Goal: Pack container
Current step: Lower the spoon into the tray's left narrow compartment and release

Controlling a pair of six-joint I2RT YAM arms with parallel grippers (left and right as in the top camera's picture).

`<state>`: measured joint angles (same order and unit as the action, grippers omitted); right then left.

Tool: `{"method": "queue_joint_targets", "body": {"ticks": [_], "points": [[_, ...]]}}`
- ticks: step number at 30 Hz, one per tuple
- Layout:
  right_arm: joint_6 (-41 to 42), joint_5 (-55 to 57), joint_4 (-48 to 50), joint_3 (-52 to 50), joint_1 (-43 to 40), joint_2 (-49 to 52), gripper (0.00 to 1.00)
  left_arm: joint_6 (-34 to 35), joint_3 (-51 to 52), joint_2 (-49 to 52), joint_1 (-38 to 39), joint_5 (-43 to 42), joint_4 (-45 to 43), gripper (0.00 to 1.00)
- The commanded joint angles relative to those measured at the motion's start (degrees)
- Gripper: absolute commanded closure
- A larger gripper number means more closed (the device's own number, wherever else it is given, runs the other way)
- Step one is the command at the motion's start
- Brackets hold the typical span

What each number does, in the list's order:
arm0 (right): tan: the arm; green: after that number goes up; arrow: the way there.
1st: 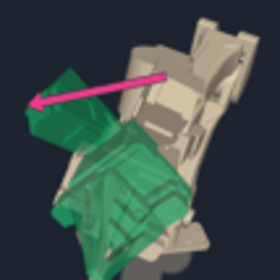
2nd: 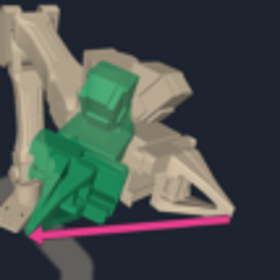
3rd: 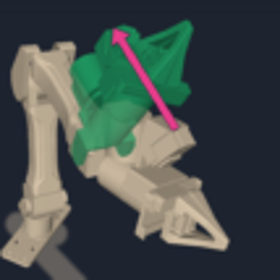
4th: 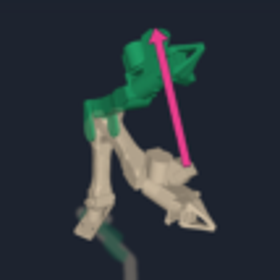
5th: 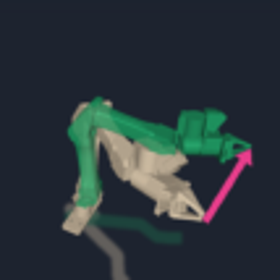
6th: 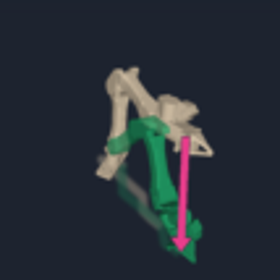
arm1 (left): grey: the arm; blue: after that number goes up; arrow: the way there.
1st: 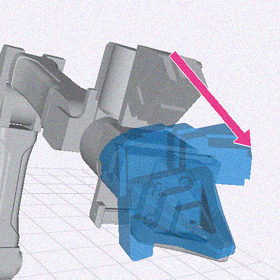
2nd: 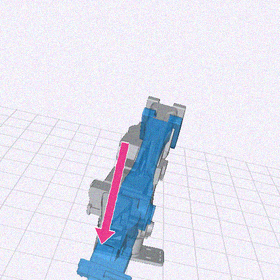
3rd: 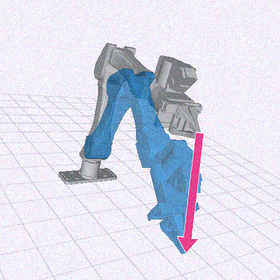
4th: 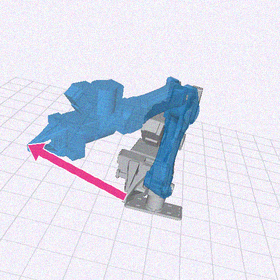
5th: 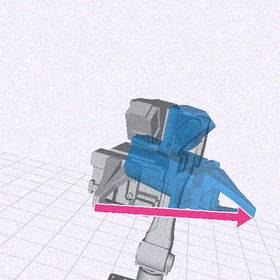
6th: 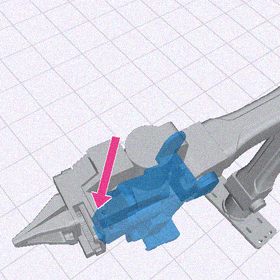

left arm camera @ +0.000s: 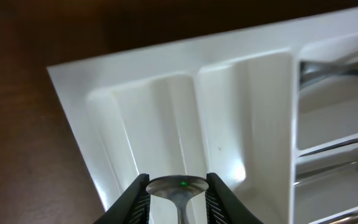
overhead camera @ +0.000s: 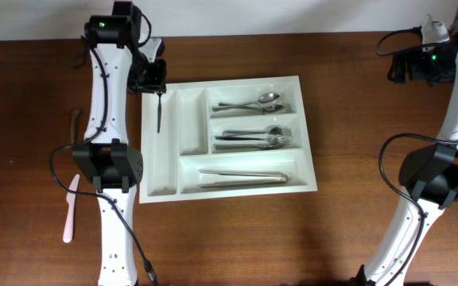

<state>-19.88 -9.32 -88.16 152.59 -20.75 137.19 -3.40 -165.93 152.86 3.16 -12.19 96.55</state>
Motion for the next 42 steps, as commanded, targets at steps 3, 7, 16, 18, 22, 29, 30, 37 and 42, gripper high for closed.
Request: {"method": "queue_joint_targets", "body": {"ticks": [3, 7, 16, 18, 22, 29, 30, 37, 42], "points": [[0.1, 0.1, 0.2, -0.3, -0.3, -0.8, 0.01, 0.3, 7.2, -6.5, 0.1, 3.6, 0.2, 0.71], [0.1, 0.1, 0.2, -0.3, -0.3, -0.8, 0.01, 0.3, 11.8, -7.8, 0.1, 3.6, 0.2, 0.71], [0.1, 0.1, 0.2, -0.3, -0.3, -0.8, 0.01, 0.4, 13.0, -7.9, 0.1, 2.9, 0.2, 0.71], [0.1, 0.1, 0.2, -0.3, -0.3, -0.8, 0.01, 0.4, 13.0, -7.9, 0.1, 3.0, 0.2, 0.71], [0.1, 0.1, 0.2, -0.3, -0.3, -0.8, 0.01, 0.4, 13.1, -7.9, 0.1, 3.0, 0.2, 0.71], [0.1, 0.1, 0.2, -0.3, -0.3, -0.8, 0.01, 0.4, 14.8, -7.9, 0.1, 3.0, 0.2, 0.71], [0.1, 0.1, 0.2, -0.3, -0.3, -0.8, 0.01, 0.4, 15.2, -7.9, 0.1, 3.0, 0.2, 0.71], [0.1, 0.1, 0.2, -0.3, -0.3, -0.8, 0.01, 0.3, 18.6, -7.8, 0.1, 3.0, 0.0, 0.71], [0.1, 0.1, 0.2, -0.3, -0.3, -0.8, 0.01, 0.3, 18.8, -7.8, 0.2, 3.0, -0.6, 0.71]]}}
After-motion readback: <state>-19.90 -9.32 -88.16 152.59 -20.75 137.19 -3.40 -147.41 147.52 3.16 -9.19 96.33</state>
